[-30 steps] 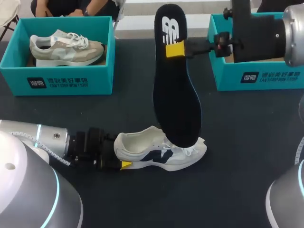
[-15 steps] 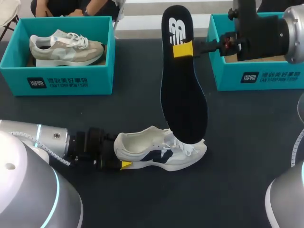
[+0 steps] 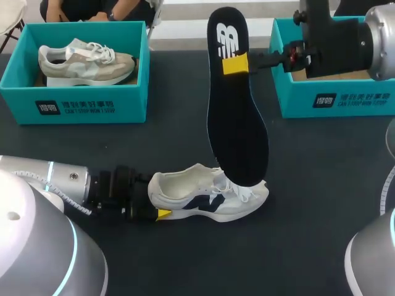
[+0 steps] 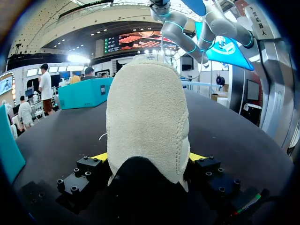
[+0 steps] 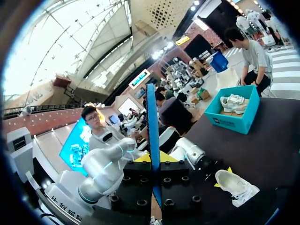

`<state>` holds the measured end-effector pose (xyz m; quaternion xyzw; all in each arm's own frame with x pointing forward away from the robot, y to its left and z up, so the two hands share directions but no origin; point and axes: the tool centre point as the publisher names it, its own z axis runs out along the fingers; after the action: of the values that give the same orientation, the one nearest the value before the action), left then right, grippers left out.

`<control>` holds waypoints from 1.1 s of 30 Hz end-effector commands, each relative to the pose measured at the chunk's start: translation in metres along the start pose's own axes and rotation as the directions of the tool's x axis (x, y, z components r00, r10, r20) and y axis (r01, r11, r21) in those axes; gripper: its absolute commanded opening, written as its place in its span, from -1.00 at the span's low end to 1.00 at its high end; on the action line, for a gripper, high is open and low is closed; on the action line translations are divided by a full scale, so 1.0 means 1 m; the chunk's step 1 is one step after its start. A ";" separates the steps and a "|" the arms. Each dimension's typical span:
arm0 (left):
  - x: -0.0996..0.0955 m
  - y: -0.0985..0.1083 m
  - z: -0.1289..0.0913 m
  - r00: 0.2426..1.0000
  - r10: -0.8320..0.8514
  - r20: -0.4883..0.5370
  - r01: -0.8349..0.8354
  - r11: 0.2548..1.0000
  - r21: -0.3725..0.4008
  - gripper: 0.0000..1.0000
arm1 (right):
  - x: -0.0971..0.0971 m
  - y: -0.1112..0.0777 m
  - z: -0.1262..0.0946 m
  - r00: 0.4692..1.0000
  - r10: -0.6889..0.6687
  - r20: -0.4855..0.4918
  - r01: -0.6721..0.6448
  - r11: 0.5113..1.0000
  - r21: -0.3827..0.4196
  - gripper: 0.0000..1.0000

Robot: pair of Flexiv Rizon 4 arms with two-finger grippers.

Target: Take the shoe out of the shoebox, open the shoe tongue, remove and reinsert the insole, then place the shoe into the shoebox

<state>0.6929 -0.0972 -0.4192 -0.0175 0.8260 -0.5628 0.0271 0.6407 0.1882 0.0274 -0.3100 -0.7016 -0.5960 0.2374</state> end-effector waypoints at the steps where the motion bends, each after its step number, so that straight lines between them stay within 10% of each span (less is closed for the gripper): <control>1: 0.001 0.000 0.000 1.000 0.000 0.002 0.000 1.000 -0.004 -1.00 | -0.001 0.003 0.005 1.000 0.000 -0.001 0.000 1.000 0.003 -1.00; 6: 0.002 -0.004 -0.006 1.000 0.004 0.003 -0.004 1.000 -0.001 -1.00 | -0.001 0.003 0.005 1.000 0.000 -0.001 0.000 1.000 0.003 -1.00; 7: 0.004 -0.005 -0.008 1.000 0.010 -0.010 -0.010 1.000 -0.001 -0.33 | -0.001 0.003 0.005 1.000 0.000 -0.001 0.000 1.000 0.003 -1.00; 8: 0.004 -0.005 -0.009 1.000 0.008 -0.022 -0.008 1.000 -0.003 1.00 | -0.001 0.003 0.005 1.000 0.000 -0.001 0.000 1.000 0.003 -1.00; 33: -0.003 -0.027 -0.071 0.991 -0.091 -0.101 0.068 0.975 -0.212 1.00 | -0.001 0.003 0.005 1.000 0.000 -0.001 0.000 1.000 0.003 -1.00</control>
<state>0.6925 -0.0463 -0.3793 -0.0237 0.8673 -0.4958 -0.0372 0.6417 0.1893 0.0281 -0.3099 -0.7022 -0.5953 0.2377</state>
